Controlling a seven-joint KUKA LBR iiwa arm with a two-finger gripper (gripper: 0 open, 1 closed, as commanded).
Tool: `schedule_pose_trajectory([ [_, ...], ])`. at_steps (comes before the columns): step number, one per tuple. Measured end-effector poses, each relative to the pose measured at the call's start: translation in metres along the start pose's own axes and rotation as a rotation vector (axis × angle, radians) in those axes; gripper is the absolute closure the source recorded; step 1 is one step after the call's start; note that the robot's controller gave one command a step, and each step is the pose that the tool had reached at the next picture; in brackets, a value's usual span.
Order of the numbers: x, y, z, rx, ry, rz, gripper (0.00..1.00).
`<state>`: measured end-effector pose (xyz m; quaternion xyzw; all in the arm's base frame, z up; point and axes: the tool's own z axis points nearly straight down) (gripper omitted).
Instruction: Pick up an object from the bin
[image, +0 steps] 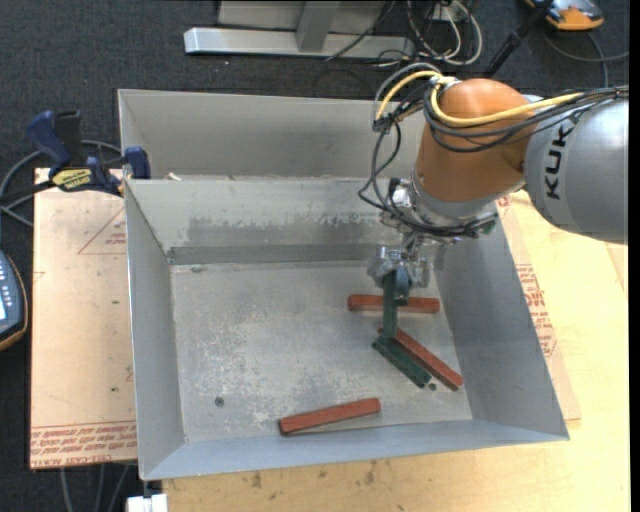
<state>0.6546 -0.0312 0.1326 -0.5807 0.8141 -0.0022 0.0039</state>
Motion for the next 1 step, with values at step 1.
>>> schedule_pose_trajectory([
  [1, 0.0067, 0.0103, -0.1186, 0.003, -0.001, -0.006, 1.00],
])
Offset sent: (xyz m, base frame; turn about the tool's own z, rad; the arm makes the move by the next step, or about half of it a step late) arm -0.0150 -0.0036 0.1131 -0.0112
